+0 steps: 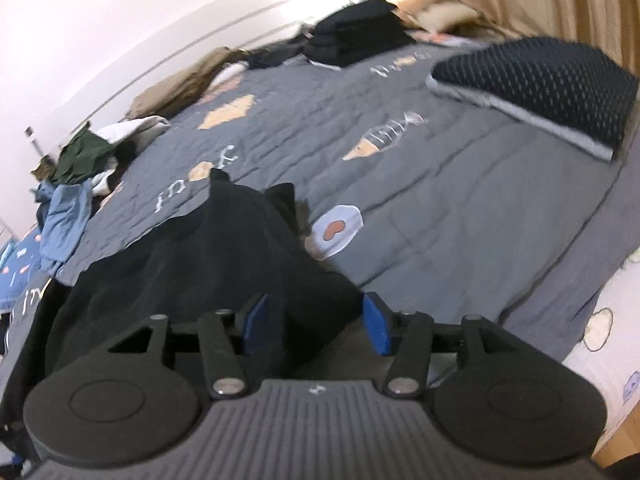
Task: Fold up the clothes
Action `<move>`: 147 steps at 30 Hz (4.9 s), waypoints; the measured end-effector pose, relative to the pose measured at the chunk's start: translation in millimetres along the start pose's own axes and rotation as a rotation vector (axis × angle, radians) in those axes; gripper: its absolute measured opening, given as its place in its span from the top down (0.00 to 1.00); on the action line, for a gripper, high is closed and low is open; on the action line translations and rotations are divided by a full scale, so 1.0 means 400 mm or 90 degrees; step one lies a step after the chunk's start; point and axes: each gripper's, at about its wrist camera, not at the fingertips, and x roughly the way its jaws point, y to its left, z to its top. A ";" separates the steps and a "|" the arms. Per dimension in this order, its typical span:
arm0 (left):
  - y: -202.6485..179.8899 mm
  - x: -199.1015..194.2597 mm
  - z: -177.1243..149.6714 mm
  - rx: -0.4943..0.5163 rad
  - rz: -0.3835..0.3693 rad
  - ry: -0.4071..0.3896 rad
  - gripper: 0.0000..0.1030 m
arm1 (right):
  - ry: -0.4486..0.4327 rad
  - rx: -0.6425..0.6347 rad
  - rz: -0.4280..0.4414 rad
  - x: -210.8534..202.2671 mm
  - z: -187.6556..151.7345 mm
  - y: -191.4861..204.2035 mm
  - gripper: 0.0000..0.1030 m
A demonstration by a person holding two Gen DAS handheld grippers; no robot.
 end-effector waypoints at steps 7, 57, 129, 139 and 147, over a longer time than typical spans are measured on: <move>-0.023 -0.006 -0.015 0.050 0.035 -0.009 0.41 | -0.065 -0.169 -0.006 -0.034 -0.021 0.101 0.39; -0.127 -0.032 -0.088 0.294 0.156 -0.081 0.03 | -0.042 -0.242 -0.042 -0.023 -0.040 0.210 0.09; -0.066 0.005 -0.038 0.053 0.032 -0.111 0.79 | -0.038 -0.206 0.044 0.013 -0.042 0.221 0.08; -0.210 -0.056 -0.087 0.152 -0.156 -0.168 0.83 | -0.016 -0.186 0.037 0.010 -0.014 0.178 0.08; -0.372 -0.043 -0.175 0.271 -0.258 -0.153 0.83 | -0.040 -0.099 0.002 -0.004 0.025 0.067 0.08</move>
